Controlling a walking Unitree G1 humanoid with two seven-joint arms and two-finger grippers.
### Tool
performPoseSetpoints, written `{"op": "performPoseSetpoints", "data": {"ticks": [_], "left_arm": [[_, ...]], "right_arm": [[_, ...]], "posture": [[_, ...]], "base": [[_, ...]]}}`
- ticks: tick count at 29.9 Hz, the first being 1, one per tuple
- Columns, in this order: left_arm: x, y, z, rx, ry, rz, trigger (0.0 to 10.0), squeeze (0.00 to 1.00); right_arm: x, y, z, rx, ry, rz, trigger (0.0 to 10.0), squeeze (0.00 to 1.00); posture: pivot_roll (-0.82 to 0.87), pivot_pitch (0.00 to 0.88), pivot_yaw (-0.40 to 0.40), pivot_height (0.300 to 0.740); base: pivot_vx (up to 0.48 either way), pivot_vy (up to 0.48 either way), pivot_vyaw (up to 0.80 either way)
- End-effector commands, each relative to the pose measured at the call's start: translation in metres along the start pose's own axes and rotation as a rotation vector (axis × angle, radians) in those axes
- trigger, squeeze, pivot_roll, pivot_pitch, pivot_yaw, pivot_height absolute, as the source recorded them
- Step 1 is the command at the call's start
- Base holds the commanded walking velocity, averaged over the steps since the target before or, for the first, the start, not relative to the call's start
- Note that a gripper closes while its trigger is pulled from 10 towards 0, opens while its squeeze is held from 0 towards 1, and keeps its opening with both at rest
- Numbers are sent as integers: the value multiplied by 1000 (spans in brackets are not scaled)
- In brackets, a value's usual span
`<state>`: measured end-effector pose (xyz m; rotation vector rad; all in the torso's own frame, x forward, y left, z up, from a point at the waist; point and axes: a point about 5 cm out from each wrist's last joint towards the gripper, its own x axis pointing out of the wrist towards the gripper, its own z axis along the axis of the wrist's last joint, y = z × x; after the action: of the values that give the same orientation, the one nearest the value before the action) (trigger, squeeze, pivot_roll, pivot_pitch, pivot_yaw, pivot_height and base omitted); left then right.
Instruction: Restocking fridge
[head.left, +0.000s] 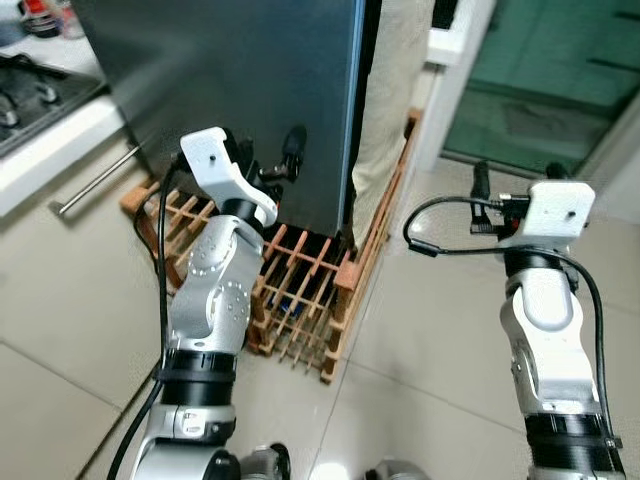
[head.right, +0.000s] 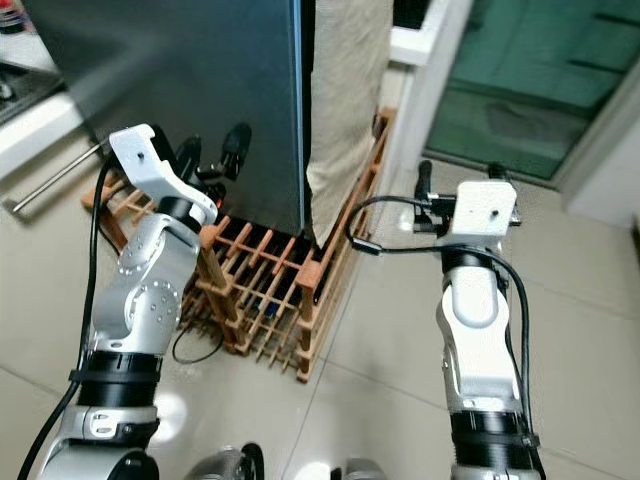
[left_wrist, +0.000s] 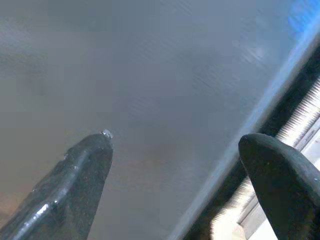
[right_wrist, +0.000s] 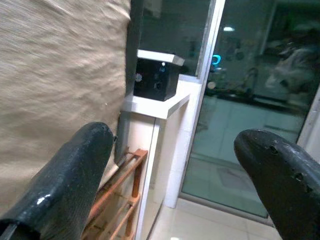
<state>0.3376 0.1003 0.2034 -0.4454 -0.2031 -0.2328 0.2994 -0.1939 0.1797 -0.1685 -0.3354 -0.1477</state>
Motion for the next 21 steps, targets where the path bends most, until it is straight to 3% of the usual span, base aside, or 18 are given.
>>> {"op": "performPoseSetpoints", "data": {"ticks": [1, 7, 14, 21], "left_arm": [[1, -4, -2, 9, 3, -3, 10000, 0], [3, -13, 0, 26, -16, -32, 10000, 0], [18, -12, -14, 95, 42, 16, 10000, 0], [21, -11, -17, 135, 56, 10, 10000, 0]], "right_arm": [[-2, -5, -4, -5, 11, -6, 10000, 0], [-2, -4, -5, -12, 12, -6, 10000, 0], [0, -4, -7, -14, 13, -8, 10000, 0], [-3, -9, -8, -17, 18, -33, 10000, 0]], "posture": [[-189, 66, 26, 740], [-188, 62, 25, 740], [-192, 51, 30, 740], [-200, 49, 39, 740]], "base": [[0, -480, 706], [0, -480, 696], [0, -468, 628], [0, 0, 87]]}}
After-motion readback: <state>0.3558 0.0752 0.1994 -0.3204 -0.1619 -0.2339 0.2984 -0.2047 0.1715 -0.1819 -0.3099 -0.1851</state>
